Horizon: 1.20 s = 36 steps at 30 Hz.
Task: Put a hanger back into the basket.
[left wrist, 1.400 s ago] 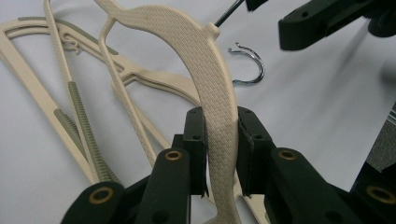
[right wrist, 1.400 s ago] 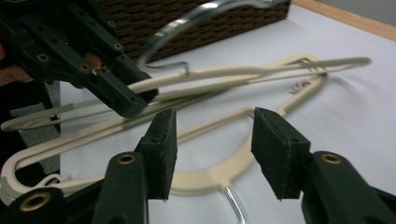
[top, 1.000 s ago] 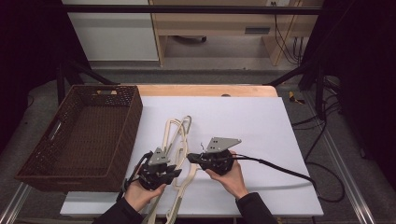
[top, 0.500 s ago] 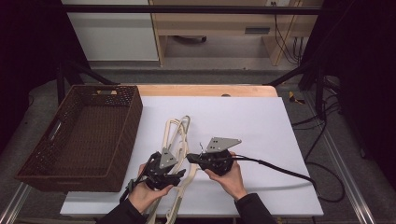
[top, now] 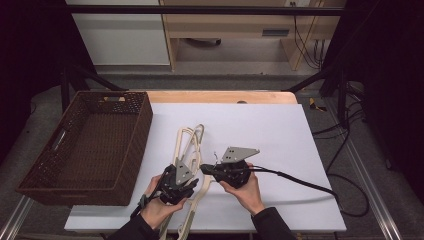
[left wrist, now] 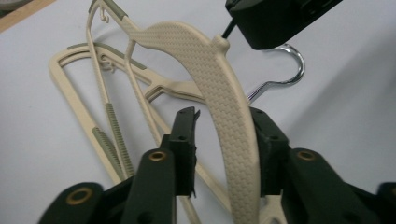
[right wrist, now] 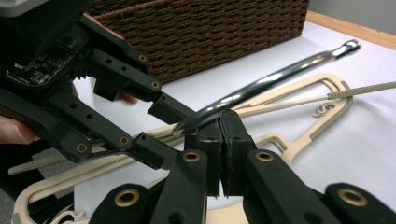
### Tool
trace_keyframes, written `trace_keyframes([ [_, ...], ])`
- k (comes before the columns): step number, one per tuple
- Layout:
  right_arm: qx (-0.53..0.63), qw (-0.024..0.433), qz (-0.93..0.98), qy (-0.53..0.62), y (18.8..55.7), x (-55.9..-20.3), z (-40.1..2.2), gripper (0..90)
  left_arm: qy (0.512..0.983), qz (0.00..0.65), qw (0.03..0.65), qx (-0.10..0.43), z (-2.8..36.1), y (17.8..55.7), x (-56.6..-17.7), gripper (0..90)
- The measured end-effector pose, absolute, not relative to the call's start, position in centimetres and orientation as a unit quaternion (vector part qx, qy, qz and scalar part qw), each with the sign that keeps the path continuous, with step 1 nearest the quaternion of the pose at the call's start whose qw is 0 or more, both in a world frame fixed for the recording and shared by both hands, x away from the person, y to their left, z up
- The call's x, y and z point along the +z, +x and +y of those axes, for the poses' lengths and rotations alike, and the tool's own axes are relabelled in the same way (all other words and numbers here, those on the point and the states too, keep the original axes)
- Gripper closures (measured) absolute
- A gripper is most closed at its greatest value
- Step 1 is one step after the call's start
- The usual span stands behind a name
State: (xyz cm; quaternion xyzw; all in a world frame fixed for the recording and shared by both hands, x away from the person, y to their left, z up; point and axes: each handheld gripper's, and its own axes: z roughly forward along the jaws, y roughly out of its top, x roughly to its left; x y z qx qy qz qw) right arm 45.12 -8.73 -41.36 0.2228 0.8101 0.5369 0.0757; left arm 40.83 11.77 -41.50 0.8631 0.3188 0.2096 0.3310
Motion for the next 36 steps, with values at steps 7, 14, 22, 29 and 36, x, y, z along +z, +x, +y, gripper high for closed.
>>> trace_keyframes([
  [7, 0.540, 0.075, 0.809, 0.222, 45.0, -41.3, -8.8, 88.3, 0.858, 0.323, 0.329, 0.226, 11.6, 40.5, -41.4, 76.4],
  [14, 0.542, 0.077, 0.807, 0.221, 44.8, -40.8, -9.2, 73.0, 0.846, 0.344, 0.330, 0.239, 12.4, 40.4, -40.7, 78.6],
  [22, 0.529, 0.096, 0.813, 0.224, 44.4, -39.9, -10.5, 54.4, 0.826, 0.378, 0.336, 0.249, 14.6, 41.0, -39.5, 81.2],
  [29, 0.540, 0.112, 0.792, 0.261, 44.6, -39.4, -13.0, 39.2, 0.803, 0.414, 0.355, 0.241, 16.6, 41.9, -39.1, 84.1],
  [36, 0.539, 0.137, 0.773, 0.304, 44.5, -39.3, -16.2, 24.0, 0.781, 0.437, 0.380, 0.232, 18.4, 42.4, -38.7, 85.4],
])
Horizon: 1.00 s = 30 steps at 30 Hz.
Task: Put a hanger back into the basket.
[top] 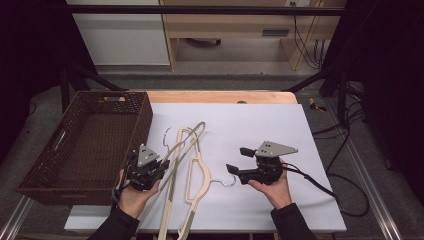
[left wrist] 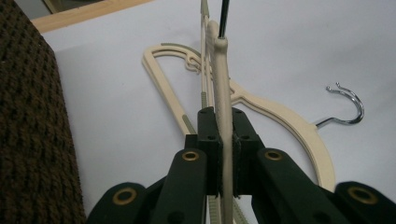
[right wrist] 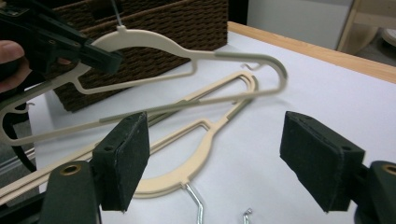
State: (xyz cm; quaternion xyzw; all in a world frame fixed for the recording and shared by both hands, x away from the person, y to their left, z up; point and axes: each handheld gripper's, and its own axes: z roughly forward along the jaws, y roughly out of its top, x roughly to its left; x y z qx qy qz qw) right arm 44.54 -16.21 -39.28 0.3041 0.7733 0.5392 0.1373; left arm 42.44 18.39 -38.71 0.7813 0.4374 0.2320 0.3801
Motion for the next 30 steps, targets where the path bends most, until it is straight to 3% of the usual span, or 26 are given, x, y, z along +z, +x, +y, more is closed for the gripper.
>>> trace_keyframes([
  [12, 0.545, 0.157, 0.757, 0.325, 43.8, -38.7, -19.1, 17.9, 0.767, 0.393, 0.467, 0.198, 20.8, 41.1, -35.4, 85.5],
  [30, 0.543, 0.167, 0.739, 0.362, 42.5, -39.8, -23.1, 9.9, 0.776, 0.324, 0.511, 0.181, 23.5, 40.5, -30.0, 85.6],
])
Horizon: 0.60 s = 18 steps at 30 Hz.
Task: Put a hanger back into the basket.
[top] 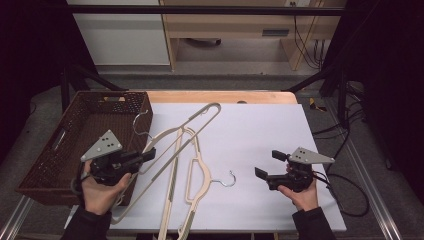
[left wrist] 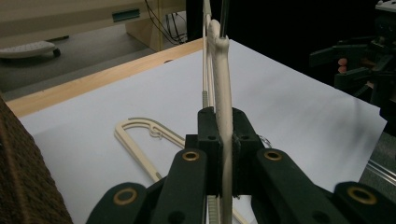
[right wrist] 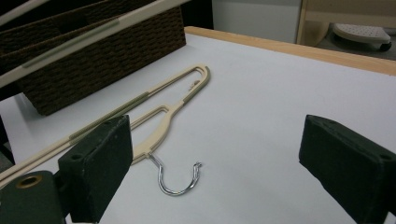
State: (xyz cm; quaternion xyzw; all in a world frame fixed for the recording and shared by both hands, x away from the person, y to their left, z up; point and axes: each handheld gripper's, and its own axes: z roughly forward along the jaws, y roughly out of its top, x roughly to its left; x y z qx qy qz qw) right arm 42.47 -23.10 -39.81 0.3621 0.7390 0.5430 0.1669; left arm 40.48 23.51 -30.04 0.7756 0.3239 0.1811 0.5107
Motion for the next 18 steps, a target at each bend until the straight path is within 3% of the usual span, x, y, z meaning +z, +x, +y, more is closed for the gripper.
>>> trace_keyframes([
  [8, 0.538, 0.172, 0.740, 0.366, 41.8, -39.8, -24.0, 9.1, 0.786, 0.319, 0.499, 0.179, 25.7, 42.6, -27.1, 85.5],
  [18, 0.537, 0.175, 0.737, 0.371, 41.9, -40.0, -24.5, 7.9, 0.782, 0.340, 0.489, 0.184, 30.0, 46.1, -26.4, 85.6],
])
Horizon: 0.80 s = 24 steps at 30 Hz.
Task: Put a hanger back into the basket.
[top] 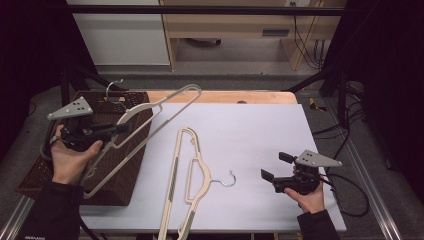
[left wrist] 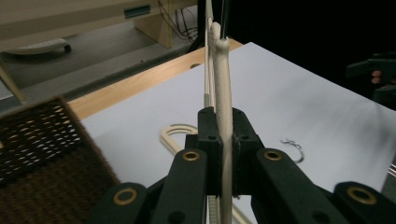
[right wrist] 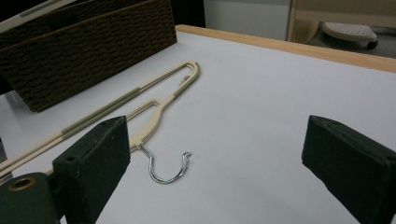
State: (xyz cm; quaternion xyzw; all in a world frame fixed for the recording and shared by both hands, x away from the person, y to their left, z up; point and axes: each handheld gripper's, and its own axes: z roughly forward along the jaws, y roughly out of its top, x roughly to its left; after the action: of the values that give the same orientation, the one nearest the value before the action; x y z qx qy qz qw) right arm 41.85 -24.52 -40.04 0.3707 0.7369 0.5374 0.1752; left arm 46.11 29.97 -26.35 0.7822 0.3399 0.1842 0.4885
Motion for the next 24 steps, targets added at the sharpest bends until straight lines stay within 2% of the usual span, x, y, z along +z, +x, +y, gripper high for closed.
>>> trace_keyframes([
  [9, 0.531, 0.180, 0.735, 0.381, 41.9, -40.3, -24.8, 5.6, 0.771, 0.366, 0.473, 0.220, 34.4, 48.2, -26.3, 85.6],
  [24, 0.521, 0.177, 0.741, 0.385, 42.3, -40.8, -24.5, 5.3, 0.775, 0.398, 0.438, 0.220, 40.9, 50.5, -29.1, 85.7],
])
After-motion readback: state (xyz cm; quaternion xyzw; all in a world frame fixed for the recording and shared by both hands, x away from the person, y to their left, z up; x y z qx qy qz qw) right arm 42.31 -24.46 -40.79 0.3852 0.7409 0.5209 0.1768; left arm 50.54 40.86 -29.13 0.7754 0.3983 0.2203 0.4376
